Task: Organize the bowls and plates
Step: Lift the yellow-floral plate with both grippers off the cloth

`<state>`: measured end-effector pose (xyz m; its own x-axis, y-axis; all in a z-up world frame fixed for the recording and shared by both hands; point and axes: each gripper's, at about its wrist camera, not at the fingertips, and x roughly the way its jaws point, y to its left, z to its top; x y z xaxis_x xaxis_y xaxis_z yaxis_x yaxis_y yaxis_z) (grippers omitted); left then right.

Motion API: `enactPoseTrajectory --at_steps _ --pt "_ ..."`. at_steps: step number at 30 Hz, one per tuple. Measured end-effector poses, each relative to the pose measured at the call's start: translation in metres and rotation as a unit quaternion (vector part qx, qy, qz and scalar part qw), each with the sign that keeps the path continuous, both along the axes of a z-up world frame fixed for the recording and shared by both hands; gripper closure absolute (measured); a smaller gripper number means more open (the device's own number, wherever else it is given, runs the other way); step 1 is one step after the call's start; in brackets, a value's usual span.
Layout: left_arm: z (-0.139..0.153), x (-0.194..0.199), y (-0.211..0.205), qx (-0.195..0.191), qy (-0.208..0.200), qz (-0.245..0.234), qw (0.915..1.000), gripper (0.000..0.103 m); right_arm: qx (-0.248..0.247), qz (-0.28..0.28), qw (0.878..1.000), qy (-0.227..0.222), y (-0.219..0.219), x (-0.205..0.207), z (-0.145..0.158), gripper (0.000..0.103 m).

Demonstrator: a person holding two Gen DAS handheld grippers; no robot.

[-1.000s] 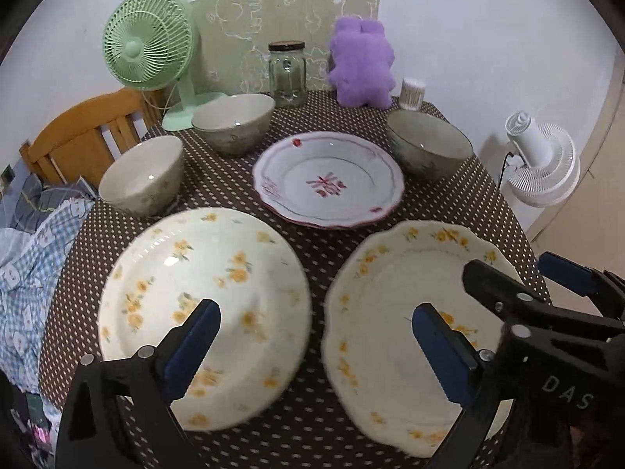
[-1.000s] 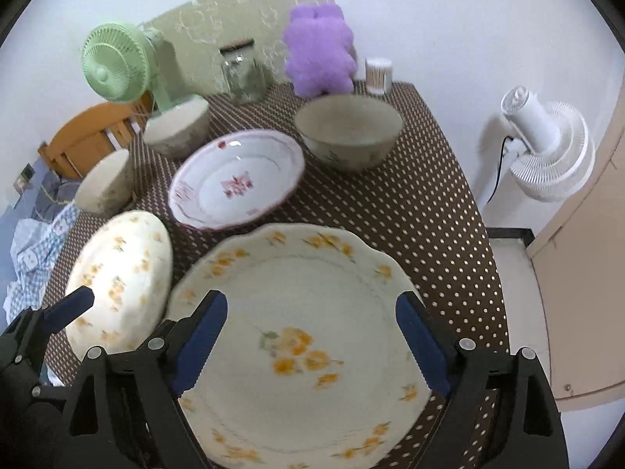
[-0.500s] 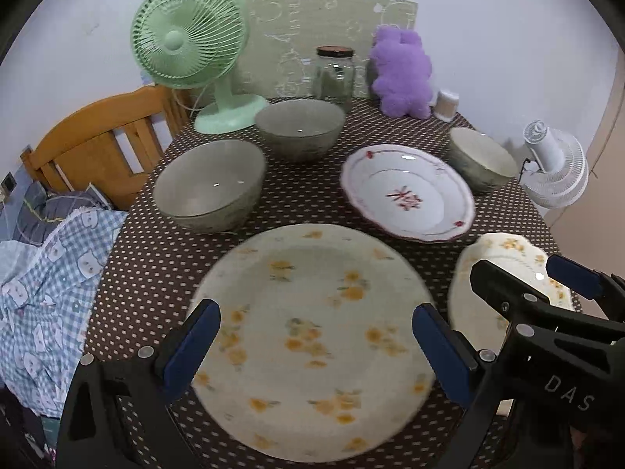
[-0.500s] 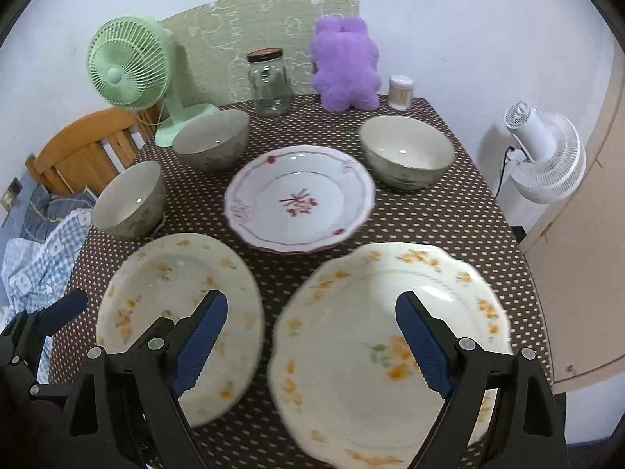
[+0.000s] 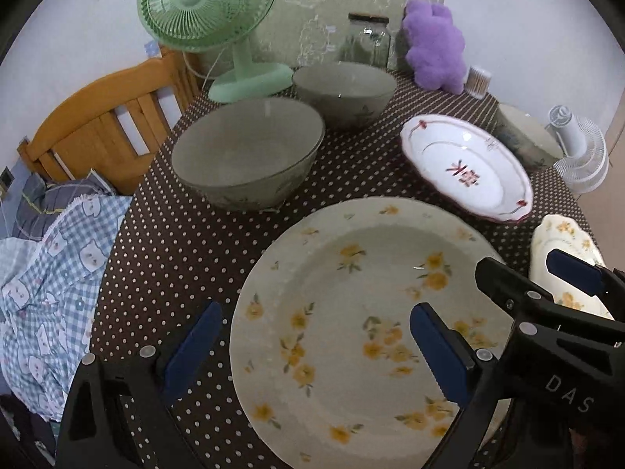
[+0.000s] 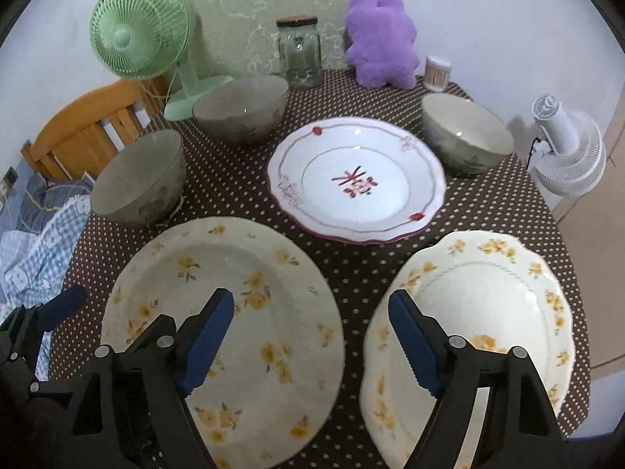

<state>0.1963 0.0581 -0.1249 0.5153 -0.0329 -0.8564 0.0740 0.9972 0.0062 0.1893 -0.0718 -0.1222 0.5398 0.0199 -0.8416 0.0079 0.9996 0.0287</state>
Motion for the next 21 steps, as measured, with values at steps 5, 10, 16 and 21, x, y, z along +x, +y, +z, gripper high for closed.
enactPoseTrajectory --at_steps 5,10,16,21 --pt "-0.014 0.007 0.005 -0.001 0.017 0.007 0.9998 0.012 -0.011 -0.001 1.000 0.013 0.003 0.008 -0.013 0.022" --pt "-0.024 0.012 0.007 -0.001 0.032 0.011 0.9994 0.017 -0.007 0.002 0.999 0.031 0.005 0.017 -0.025 0.031" --pt "-0.030 0.014 0.006 0.011 0.040 0.011 0.9991 0.022 -0.003 0.002 0.999 0.051 0.008 0.022 -0.035 0.040" --pt "-0.031 0.012 0.005 0.009 0.040 0.008 0.9991 0.025 -0.023 -0.005 0.998 0.056 0.010 0.023 -0.037 0.047"
